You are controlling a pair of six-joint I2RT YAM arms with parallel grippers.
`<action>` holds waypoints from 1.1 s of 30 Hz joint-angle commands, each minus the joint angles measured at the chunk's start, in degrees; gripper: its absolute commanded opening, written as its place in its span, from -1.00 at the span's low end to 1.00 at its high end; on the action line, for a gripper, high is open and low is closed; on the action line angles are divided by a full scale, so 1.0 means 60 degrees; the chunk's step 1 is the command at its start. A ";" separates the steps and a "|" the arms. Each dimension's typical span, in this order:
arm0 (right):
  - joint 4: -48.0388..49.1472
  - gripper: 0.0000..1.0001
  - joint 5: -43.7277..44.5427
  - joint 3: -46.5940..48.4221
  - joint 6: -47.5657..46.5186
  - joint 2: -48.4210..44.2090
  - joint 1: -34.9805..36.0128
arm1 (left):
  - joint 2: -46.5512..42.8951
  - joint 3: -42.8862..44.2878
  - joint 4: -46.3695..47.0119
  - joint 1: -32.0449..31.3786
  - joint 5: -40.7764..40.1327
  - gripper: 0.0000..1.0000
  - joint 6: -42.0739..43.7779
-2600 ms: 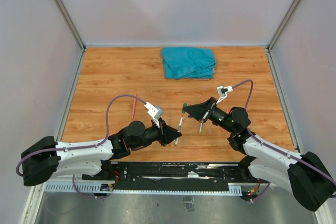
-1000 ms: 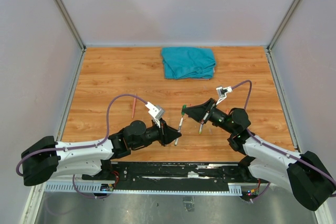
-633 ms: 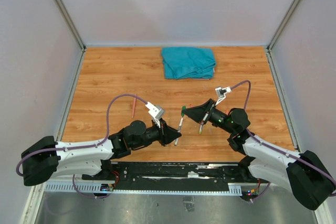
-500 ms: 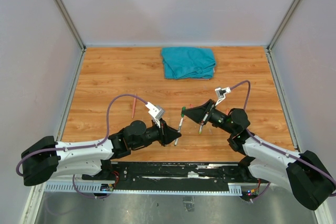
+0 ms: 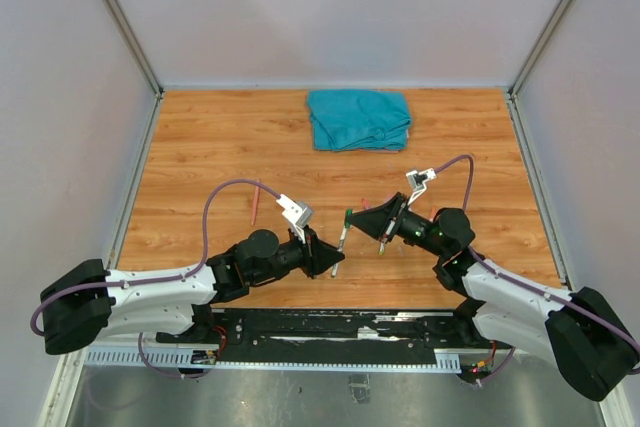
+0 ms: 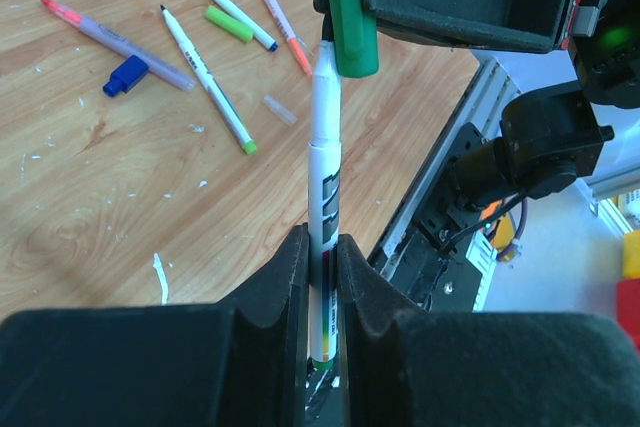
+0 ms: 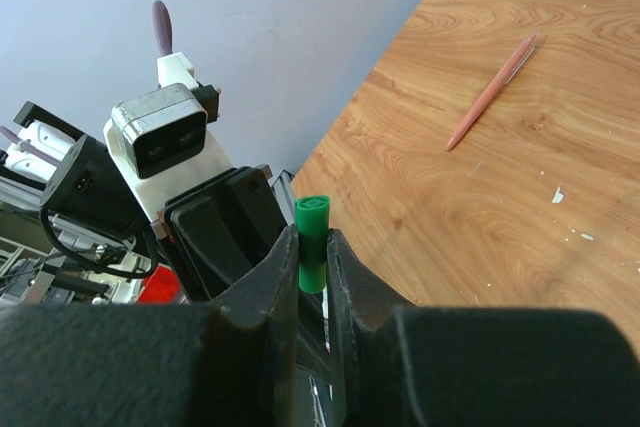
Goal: Insert the pens into the pen caps
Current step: Insert the pen cap onto the pen.
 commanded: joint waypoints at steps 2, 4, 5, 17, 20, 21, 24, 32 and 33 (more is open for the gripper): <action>0.0124 -0.99 0.0278 -0.0176 -0.0175 -0.0269 0.0117 | -0.0048 0.0300 0.0397 -0.0080 -0.0016 -0.99 0.0133; 0.0290 -0.99 0.0570 -0.0161 -0.0087 -0.0347 0.0112 | 0.0001 0.0307 0.0445 -0.0082 0.0012 -0.99 0.0120; 0.0362 -0.99 0.0692 -0.0138 -0.0051 -0.0399 0.0110 | 0.0042 0.0323 0.0460 -0.0087 0.0051 -0.99 0.0119; 0.0434 -0.99 0.1178 0.0087 0.0010 -0.0320 0.0106 | 0.0130 0.0359 0.0509 -0.0087 0.0108 -0.99 0.0148; 0.0439 -0.99 0.1095 0.0106 0.0021 -0.0266 0.0103 | 0.0138 0.0352 0.0510 -0.0078 0.0117 -0.99 0.0163; 0.0439 -0.99 0.1056 0.0111 0.0016 -0.0246 0.0116 | 0.0138 0.0354 0.0512 -0.0083 0.0119 -0.99 0.0166; 0.0438 -0.99 0.0850 0.0132 -0.0033 -0.0164 0.0111 | 0.0112 0.0346 0.0484 -0.0076 0.0103 -0.99 0.0163; 0.0540 -0.99 0.0358 0.0006 -0.0060 0.0070 0.0123 | -0.0014 0.0308 0.0399 -0.0078 -0.0006 -0.99 0.0163; 0.0586 -0.99 0.0317 -0.0026 -0.0046 0.0091 0.0118 | -0.0016 0.0312 0.0382 -0.0079 -0.0014 -0.99 0.0174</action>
